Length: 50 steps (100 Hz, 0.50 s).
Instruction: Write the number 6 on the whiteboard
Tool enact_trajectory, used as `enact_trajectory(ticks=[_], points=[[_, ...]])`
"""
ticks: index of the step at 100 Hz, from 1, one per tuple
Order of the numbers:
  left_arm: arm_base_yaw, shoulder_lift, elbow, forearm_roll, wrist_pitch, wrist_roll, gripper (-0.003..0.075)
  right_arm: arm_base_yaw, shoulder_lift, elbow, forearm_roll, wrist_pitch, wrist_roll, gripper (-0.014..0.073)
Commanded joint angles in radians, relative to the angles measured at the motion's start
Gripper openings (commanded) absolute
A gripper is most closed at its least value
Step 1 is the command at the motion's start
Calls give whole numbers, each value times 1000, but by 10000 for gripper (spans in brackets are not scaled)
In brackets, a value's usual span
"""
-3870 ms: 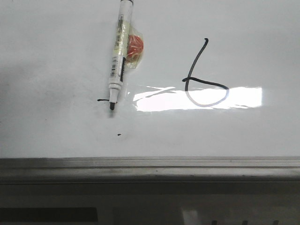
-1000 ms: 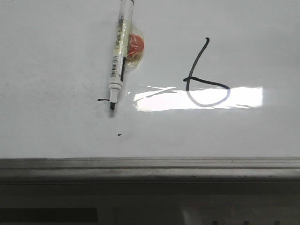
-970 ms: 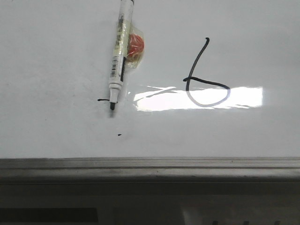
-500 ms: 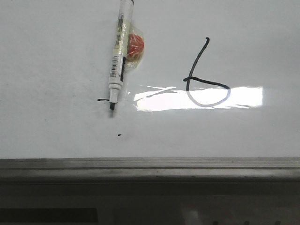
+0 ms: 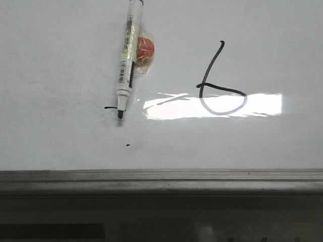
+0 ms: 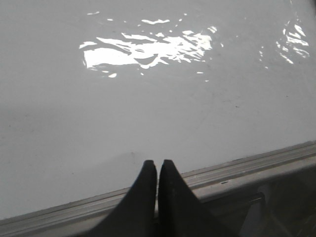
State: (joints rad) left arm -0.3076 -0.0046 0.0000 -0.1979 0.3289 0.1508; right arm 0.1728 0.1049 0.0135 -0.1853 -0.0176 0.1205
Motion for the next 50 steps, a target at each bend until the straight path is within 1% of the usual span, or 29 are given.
enact_trajectory(ticks=[1,4,10,21,29,50], points=[[2,-25,23,-10,-57,-13,-20,-22,-17,12,10,40,1,-65],[2,-25,23,-10,-57,-13,-20,-27,-29,12,10,73,1,-65],[2,-25,23,-10,-57,-13,-20,-40,-57,12,10,183,1,-65],[2,-25,23,-10,-57,-13,-20,-68,-107,12,10,323,1,-65],[2,-25,23,-10,-57,-13,-20,-85,-131,12,10,322,1,-65],[2,-25,23,-10,-57,-13,-20,-85,-131,12,8,324,-1,-65]])
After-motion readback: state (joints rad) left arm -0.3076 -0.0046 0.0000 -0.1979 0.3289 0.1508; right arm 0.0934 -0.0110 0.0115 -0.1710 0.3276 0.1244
